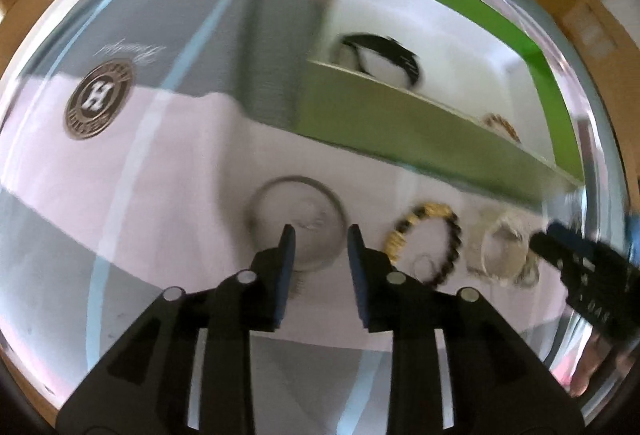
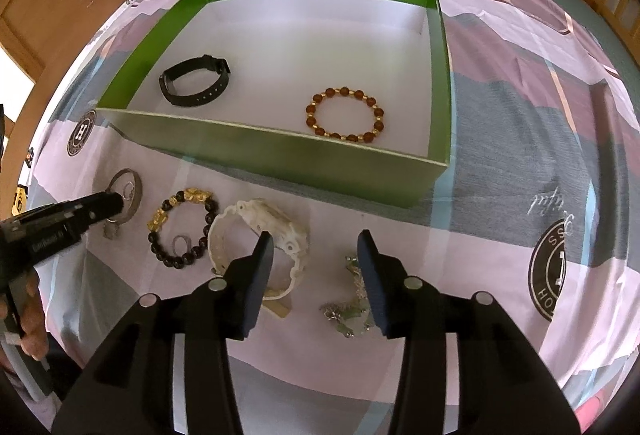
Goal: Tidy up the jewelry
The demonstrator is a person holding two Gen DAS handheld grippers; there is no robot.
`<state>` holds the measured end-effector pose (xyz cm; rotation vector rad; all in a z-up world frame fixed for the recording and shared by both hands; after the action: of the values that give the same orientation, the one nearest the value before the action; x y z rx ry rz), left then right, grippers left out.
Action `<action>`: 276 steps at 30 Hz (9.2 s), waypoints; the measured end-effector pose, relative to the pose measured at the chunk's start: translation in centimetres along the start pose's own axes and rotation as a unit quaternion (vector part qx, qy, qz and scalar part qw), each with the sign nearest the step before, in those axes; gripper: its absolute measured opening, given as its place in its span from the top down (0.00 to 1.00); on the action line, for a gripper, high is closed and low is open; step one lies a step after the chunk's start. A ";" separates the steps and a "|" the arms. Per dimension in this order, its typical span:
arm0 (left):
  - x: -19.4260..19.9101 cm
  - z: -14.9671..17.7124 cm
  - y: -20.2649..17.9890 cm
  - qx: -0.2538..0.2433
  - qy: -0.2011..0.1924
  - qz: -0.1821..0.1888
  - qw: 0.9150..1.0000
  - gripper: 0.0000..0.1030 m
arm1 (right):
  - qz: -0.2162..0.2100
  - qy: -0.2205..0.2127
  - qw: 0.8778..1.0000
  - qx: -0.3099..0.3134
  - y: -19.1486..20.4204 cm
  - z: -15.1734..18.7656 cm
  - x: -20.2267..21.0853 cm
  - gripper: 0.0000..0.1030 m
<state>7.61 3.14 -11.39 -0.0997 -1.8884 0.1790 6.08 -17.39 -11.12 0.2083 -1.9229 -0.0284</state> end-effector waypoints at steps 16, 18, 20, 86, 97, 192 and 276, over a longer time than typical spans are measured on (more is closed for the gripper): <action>-2.5 0.6 -0.5 -0.024 0.024 -0.026 0.999 0.98 | 0.015 0.040 0.998 0.040 1.9 1.5 -2.7 0.88; -2.2 0.7 -0.7 -0.025 0.020 -0.027 0.999 0.98 | 0.009 0.035 0.999 0.036 1.8 1.2 -2.3 0.91; -1.7 0.7 -0.8 -0.025 0.011 -0.025 0.999 0.98 | 0.004 0.030 0.999 0.031 1.7 1.1 -1.8 0.91; 6.6 -1.6 -4.3 -0.065 -0.159 -0.035 0.985 0.97 | -0.055 -0.173 0.983 -0.024 1.3 -3.3 7.0 0.91; 6.6 -1.6 -4.4 -0.063 -0.160 -0.035 0.984 0.97 | -0.052 -0.194 0.978 -0.055 0.0 -3.6 7.2 0.91; 2.9 -1.6 -3.2 -0.068 -0.037 0.040 0.996 0.91 | -0.089 -0.035 0.995 -0.002 -0.7 -1.0 2.7 0.93; -5.2 -1.6 -2.0 -0.074 -0.008 -0.126 0.989 0.03 | 0.039 -0.023 0.999 0.001 1.1 2.1 -4.3 0.17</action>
<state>10.84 0.46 -15.37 0.0397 -1.9089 -0.1343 5.43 -15.81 -15.68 0.1338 -1.9763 0.0206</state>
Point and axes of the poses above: each gripper's, at about its wrist camera, not at the fingertips, and x roughly against the way its jaws point, y to its left, z to its underside, the point moved 5 cm from there along -x, roughly the way its jaws point, and after that the axes turned 1 degree about -x, right-handed, at the moved point
